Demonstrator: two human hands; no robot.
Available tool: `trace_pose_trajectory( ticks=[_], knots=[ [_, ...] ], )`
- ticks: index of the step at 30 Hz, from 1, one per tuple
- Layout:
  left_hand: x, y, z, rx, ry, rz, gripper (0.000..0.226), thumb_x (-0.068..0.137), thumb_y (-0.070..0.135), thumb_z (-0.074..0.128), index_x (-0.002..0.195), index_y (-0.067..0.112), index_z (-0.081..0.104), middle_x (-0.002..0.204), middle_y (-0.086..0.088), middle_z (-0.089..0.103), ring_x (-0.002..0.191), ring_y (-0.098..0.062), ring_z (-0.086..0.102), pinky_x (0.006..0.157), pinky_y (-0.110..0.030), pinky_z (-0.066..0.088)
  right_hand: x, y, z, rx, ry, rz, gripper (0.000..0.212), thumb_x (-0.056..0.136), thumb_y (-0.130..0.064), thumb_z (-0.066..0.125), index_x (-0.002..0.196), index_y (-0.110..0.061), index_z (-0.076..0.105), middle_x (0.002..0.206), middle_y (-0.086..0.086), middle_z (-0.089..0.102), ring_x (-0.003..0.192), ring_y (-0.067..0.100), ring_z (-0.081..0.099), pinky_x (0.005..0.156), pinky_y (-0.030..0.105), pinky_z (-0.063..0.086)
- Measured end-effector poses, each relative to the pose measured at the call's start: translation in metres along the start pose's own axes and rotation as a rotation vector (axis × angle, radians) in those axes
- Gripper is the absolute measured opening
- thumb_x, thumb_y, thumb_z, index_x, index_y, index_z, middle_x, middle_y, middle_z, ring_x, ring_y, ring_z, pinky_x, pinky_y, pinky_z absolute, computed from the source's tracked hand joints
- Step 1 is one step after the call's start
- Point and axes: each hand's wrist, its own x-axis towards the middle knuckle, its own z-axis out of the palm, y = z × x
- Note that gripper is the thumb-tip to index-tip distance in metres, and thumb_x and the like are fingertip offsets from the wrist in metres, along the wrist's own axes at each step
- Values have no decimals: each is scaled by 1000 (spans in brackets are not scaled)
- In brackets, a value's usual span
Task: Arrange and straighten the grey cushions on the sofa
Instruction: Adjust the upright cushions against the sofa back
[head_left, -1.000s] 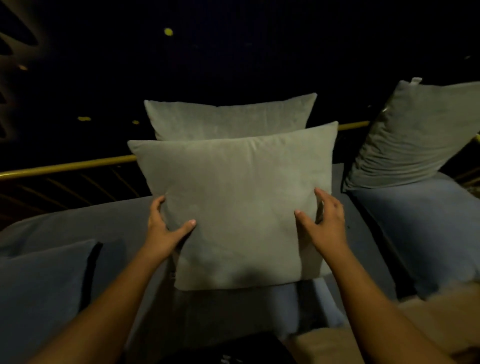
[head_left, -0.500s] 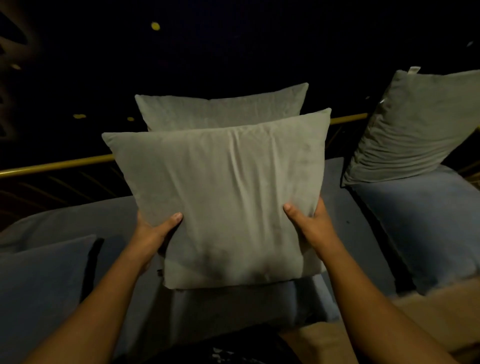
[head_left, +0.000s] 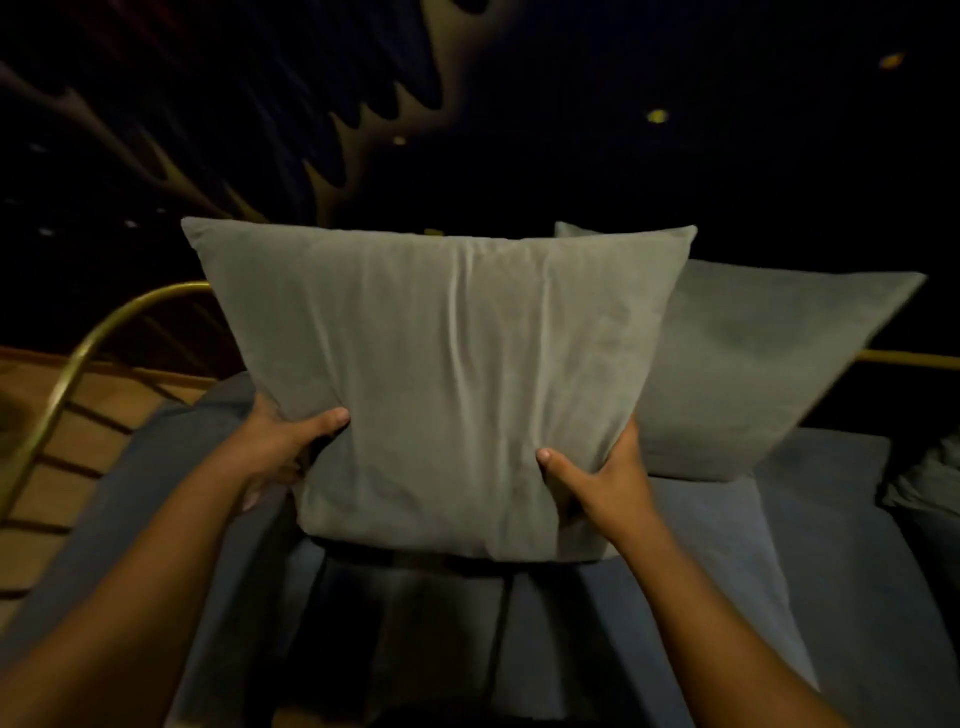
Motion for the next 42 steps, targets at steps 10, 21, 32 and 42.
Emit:
trace_pose_trajectory(
  ticks=[10,21,32,42],
  knots=[
    [132,15,-172,-97,214,97,109,57,35,83,145,26,18,143,1,42,126,-22,45,103,-47,40,82,-32,231,0,-46,-36,95,70,-26,81,143,-28,20,146,-5,34,134,16,36,110,33,32],
    [260,-1,-286,-106,384,148,106,65,47,76,147,23,12,150,-6,33,133,-24,37,106,-46,39,152,-32,404,61,-55,-59,92,74,-27,78,145,-27,18,147,-2,34,133,11,37,112,37,33],
    [275,-90,-297,-81,268,-138,105,56,64,74,141,41,17,149,-1,34,131,-31,41,97,-59,44,132,33,442,-165,-184,78,103,66,-26,84,145,-23,19,146,3,34,131,17,36,109,43,35],
    [257,-22,-225,642,449,575,68,83,42,53,142,38,20,158,-7,11,145,-37,2,113,-57,14,186,-72,420,-487,16,-381,88,74,-40,73,145,-26,25,153,15,19,141,32,14,114,46,16]
  ],
)
